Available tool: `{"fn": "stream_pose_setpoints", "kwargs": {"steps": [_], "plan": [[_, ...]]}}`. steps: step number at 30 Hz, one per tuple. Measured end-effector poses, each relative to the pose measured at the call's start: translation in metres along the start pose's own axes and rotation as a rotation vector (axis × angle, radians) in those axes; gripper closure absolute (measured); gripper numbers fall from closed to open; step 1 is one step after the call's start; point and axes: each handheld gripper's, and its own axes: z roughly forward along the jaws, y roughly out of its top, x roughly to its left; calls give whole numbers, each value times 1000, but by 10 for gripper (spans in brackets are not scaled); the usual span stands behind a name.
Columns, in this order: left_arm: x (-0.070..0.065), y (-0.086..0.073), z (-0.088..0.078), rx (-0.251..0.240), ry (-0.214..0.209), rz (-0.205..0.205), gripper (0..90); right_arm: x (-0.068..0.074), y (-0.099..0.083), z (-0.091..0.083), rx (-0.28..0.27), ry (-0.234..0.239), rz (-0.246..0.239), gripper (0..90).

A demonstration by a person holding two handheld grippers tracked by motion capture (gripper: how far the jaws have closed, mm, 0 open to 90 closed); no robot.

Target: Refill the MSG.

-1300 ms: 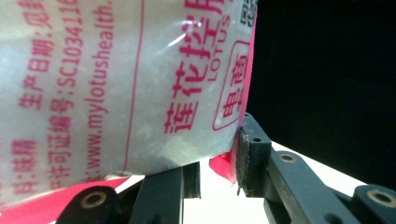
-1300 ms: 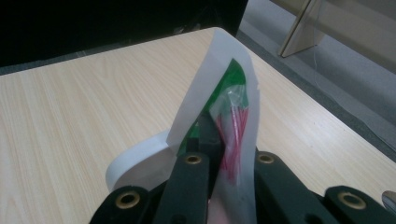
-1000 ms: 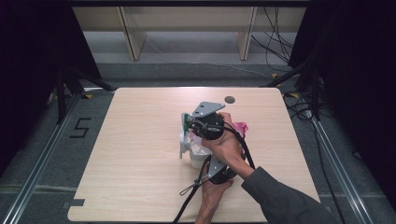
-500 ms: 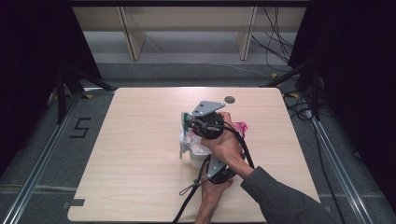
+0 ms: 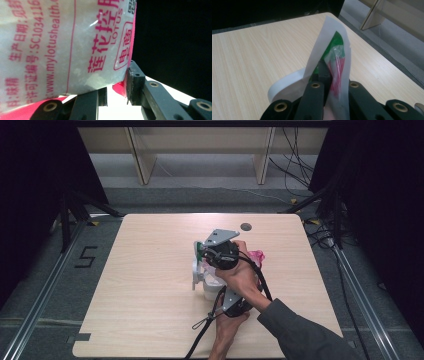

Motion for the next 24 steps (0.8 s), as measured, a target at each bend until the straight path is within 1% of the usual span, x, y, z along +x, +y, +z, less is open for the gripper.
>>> {"fn": "stream_pose_setpoints", "kwargs": {"steps": [1, 2, 3, 4, 5, 6, 7, 8, 9, 10, 11, 12, 13, 14, 15, 16, 17, 18, 19, 20, 21, 22, 24], "plan": [[0, 0, 0, -5, -1, -5, 735, -1, 0, 0, -1, 1, -4, 890], [-1, 1, 0, -6, 2, -5, 735, -1, 1, -1, -4, 3, 6, 890], [0, 1, -1, -2, 4, 2, 735, -2, 2, -2, 4, 14, -3, 890], [0, 1, -1, -2, 3, 4, 736, 0, 2, -3, 1, 11, 18, 890], [0, 1, -1, 5, 1, 4, 736, -2, 2, -3, -6, 5, 1, 890], [0, 1, -1, 5, 0, 3, 736, -1, 2, -4, -3, 6, 2, 890], [2, 2, -1, 4, 14, 45, 735, -2, 2, -3, -5, 7, -5, 890], [3, 1, -1, -2, 11, 44, 735, -1, 1, -2, -7, 3, -10, 890], [3, 1, -1, 2, 16, 46, 735, 0, 0, -1, 1, 6, -1, 890], [0, 0, 0, 0, 2, 6, 735, 0, 0, -1, 3, 4, 3, 890], [2, 1, -1, -4, 16, 42, 735, 0, 1, -1, -2, 4, 7, 890], [0, 1, -1, -1, 4, 3, 736, -1, 1, -2, -3, 11, -1, 890], [0, 1, -1, -2, 3, 4, 735, -1, 2, -3, -5, 6, 12, 890], [2, 2, -1, -4, 17, 43, 736, -1, 2, -3, -11, 3, 1, 890], [3, 2, -2, 4, 17, 47, 735, -1, 2, -3, -5, 7, -3, 890], [2, 1, -1, 0, 14, 46, 735, 0, 1, -2, -6, 0, 0, 890], [2, 1, -1, 1, 15, 46, 735, 0, 1, -2, -2, 4, -9, 889], [2, 1, -1, -2, 15, 44, 735, 0, 1, -2, 0, 4, 1, 890], [0, 1, -1, 6, 3, 6, 735, -1, 1, -2, -4, 6, -5, 890], [2, 2, -2, 2, 17, 44, 735, -1, 2, -3, -8, 5, 2, 890], [2, 2, -2, 6, 17, 47, 735, -2, 2, -3, -10, 5, -7, 890], [2, 2, -1, 0, 19, 47, 736, -1, 2, -4, -11, 5, 7, 890], [2, 1, -1, 9, 15, 45, 735, -1, 1, -3, -1, 10, 1, 889]]}}
